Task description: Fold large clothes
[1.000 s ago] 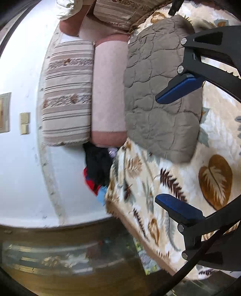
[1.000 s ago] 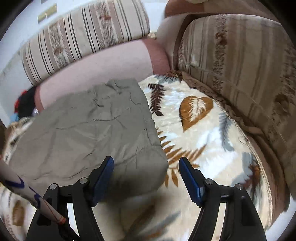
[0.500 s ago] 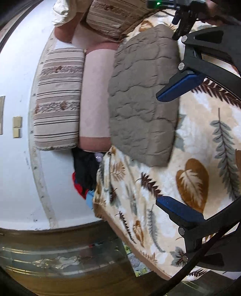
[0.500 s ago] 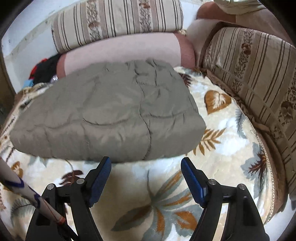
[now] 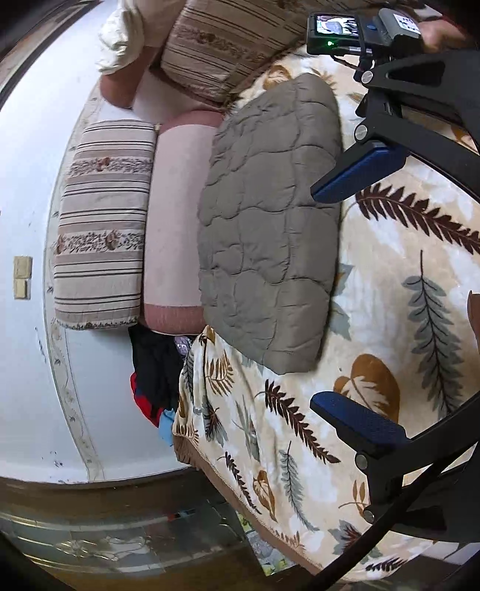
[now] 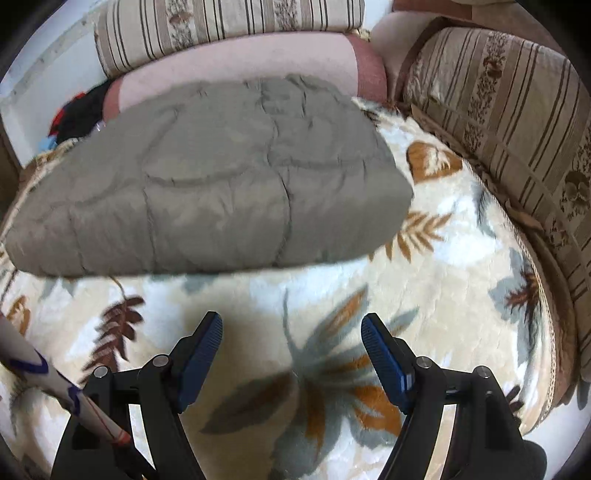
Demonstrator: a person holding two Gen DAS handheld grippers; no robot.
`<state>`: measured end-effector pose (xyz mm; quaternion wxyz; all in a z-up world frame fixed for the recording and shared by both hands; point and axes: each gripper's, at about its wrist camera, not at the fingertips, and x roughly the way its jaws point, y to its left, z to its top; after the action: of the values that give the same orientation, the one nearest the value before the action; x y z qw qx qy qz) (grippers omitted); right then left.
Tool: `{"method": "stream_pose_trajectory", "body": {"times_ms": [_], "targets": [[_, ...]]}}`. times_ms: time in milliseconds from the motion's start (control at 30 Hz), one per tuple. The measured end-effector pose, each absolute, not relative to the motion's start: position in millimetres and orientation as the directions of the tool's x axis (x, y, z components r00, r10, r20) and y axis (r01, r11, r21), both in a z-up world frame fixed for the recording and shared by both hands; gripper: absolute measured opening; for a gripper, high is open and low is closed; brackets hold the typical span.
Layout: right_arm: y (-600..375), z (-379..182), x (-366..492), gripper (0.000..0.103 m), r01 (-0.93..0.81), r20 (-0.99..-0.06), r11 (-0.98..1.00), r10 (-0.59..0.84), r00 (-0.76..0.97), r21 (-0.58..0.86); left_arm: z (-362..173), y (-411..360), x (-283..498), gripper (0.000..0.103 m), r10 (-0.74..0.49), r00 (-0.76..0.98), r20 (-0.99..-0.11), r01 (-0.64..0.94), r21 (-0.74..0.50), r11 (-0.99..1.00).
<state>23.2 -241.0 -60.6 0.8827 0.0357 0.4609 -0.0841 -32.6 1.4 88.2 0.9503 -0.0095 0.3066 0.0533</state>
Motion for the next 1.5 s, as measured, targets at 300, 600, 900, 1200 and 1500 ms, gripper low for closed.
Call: {"method": "stream_pose_trajectory", "body": {"times_ms": [300,600,900,1200,1500], "targets": [[-235,-51,6,0.082,0.174,-0.810,0.985,-0.119,0.574,-0.021,76,-9,-33,0.101,0.127,0.765,-0.631,-0.117,0.058,0.991],[-213,-43,0,0.082,0.118,-0.813,0.993,-0.082,0.577,-0.017,56,-10,-30,0.101,0.124,0.692,-0.711,-0.115,0.061,0.991],[-216,-56,3,0.082,0.132,-0.834,0.990,-0.111,0.540,-0.047,45,-8,-26,0.101,0.132,0.657,-0.742,-0.128,0.064,0.990],[-211,-58,4,0.082,0.119,-0.842,0.992,-0.107,0.529,-0.051,35,-8,-21,0.101,0.101,0.626,-0.774,-0.117,0.035,0.993],[-202,-62,4,0.082,0.098,-0.848,0.993,-0.107,0.519,-0.065,27,-7,-19,0.101,0.076,0.602,-0.795,-0.112,0.010,0.994]]}}
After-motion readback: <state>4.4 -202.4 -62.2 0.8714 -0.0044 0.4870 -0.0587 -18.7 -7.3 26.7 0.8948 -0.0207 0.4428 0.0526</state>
